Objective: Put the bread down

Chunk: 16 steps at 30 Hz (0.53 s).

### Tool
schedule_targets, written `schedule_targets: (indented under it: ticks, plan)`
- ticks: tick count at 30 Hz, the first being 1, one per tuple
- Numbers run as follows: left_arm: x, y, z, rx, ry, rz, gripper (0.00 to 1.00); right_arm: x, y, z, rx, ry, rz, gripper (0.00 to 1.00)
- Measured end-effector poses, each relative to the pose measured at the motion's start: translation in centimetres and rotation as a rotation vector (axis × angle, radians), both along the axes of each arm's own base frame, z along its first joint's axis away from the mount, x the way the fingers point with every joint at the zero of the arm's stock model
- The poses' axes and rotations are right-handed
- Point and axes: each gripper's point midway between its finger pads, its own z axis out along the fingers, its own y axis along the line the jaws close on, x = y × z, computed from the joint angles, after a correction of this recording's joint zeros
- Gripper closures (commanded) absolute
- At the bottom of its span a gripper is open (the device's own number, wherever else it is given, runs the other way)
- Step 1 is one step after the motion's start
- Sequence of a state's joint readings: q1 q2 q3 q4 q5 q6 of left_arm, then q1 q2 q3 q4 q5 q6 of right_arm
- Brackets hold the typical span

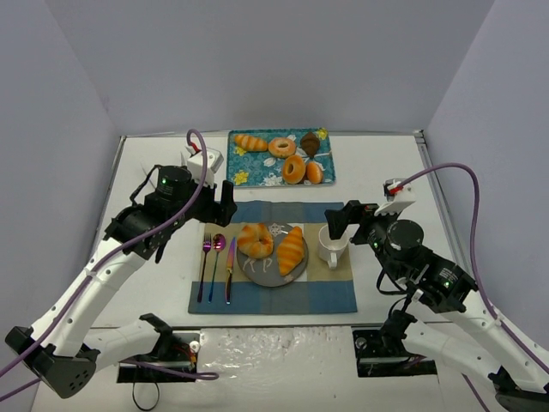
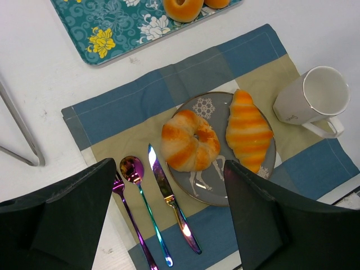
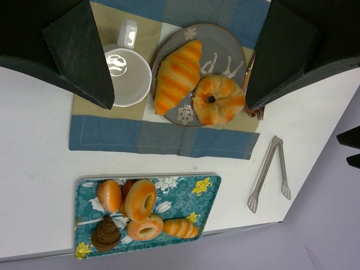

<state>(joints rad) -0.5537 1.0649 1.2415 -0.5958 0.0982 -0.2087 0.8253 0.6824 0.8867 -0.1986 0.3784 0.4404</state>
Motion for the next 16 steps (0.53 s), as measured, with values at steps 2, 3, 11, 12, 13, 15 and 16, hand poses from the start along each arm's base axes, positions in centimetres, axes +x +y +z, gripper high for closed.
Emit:
schedule_targets:
  ticks: [2,3,11,12,13,15,16]
  plan:
    - [0.04,-0.20,-0.06,-0.006,-0.002,-0.007,0.26,0.12,-0.01,-0.14,-0.006,0.003,-0.006,0.00]
    - [0.05,-0.26,-0.10,-0.007,-0.002,-0.009,0.26,0.17,-0.02,-0.19,-0.007,0.004,-0.008,0.00]
    - [0.11,-0.31,-0.07,-0.010,-0.006,-0.010,0.26,0.32,-0.13,-0.23,-0.018,0.002,-0.016,0.00]
    - [0.11,-0.31,-0.05,-0.010,-0.006,-0.009,0.26,0.34,-0.11,-0.20,-0.018,0.002,-0.016,0.00]
    - [0.12,-0.30,-0.04,-0.010,-0.007,-0.009,0.26,0.36,-0.09,-0.22,-0.019,0.003,-0.016,0.00]
    - [0.13,-0.31,-0.03,-0.010,-0.008,-0.009,0.26,0.41,-0.05,-0.28,-0.022,0.005,-0.016,0.00]
    - [0.13,-0.31,-0.03,-0.010,-0.008,-0.009,0.26,0.43,-0.03,-0.30,-0.025,0.005,-0.016,0.00]
